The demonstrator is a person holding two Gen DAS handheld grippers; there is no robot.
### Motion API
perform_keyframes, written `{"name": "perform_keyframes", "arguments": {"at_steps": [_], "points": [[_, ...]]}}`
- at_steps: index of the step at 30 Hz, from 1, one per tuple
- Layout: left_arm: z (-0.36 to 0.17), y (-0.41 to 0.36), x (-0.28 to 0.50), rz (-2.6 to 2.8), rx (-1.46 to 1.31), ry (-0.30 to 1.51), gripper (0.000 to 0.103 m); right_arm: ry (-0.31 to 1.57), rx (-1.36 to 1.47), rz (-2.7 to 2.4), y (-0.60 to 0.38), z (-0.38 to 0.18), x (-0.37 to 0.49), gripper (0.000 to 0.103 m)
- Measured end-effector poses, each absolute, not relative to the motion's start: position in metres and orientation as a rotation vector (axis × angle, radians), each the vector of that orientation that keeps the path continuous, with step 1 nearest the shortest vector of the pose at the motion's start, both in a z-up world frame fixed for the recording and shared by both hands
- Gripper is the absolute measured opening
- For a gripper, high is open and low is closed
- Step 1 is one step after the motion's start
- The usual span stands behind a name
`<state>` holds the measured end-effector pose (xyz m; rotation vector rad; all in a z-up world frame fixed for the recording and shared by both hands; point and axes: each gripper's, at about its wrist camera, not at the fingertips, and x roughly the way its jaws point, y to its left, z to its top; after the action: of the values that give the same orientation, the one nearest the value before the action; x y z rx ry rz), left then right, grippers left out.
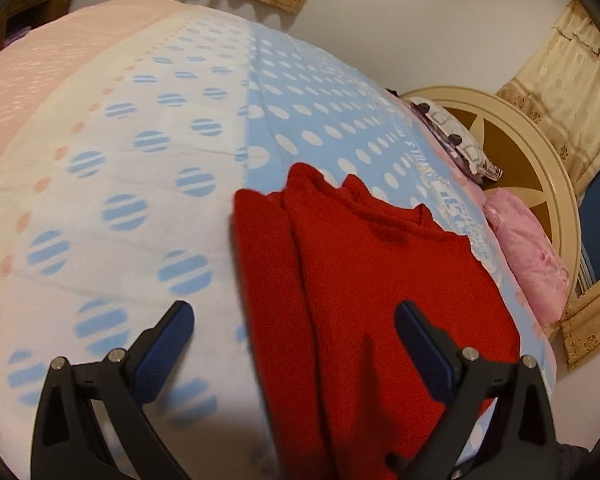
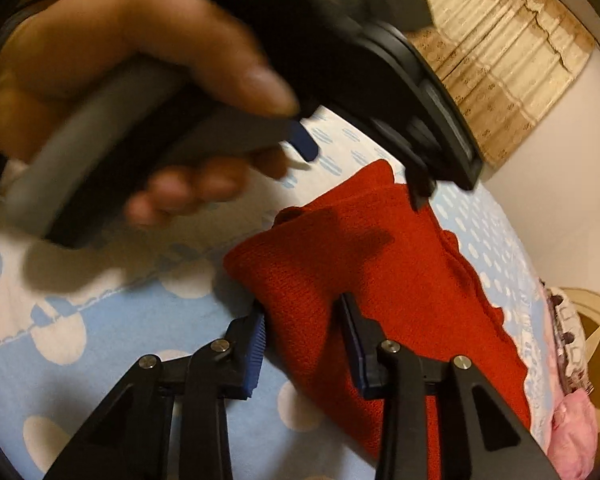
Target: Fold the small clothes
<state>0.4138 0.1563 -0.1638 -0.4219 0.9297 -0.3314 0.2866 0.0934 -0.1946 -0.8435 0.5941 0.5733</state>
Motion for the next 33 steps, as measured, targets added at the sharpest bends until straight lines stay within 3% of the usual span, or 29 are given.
{"name": "perform_keyframes", "arguments": {"at_steps": [3,5,8,10,11,12,13,17,33], "points": [[-0.165,0.156,0.423,-0.319,-0.411,0.924,0.102,0.569,-0.873,0.561,0.096,-0.198,0.282,0.035],[-0.167,0.157,0.426,-0.325,-0.424,0.926,0.096,0.566,-0.880,0.561,0.096,-0.199,0.281,0.034],[-0.170,0.154,0.431,-0.344,-0.396,0.939,0.078,0.576,-0.865,0.575,0.094,-0.198,0.282,0.031],[-0.172,0.152,0.434,-0.342,-0.375,0.949,0.051,0.578,-0.863,0.585,0.093,-0.197,0.281,0.028],[-0.173,0.154,0.436,-0.350,-0.379,0.954,0.042,0.578,-0.863,0.586,0.093,-0.197,0.280,0.024],[-0.175,0.156,0.438,-0.367,-0.399,0.964,0.024,0.576,-0.863,0.590,0.092,-0.196,0.280,0.019],[-0.176,0.160,0.440,-0.388,-0.443,0.971,0.018,0.571,-0.858,0.593,0.092,-0.194,0.280,0.017],[-0.171,0.169,0.440,-0.419,-0.534,0.947,0.014,0.547,-0.809,0.600,0.084,-0.179,0.279,0.010],[-0.147,0.157,0.439,-0.446,-0.630,0.894,0.013,0.492,-0.731,0.549,0.045,-0.140,0.266,0.008]]}}
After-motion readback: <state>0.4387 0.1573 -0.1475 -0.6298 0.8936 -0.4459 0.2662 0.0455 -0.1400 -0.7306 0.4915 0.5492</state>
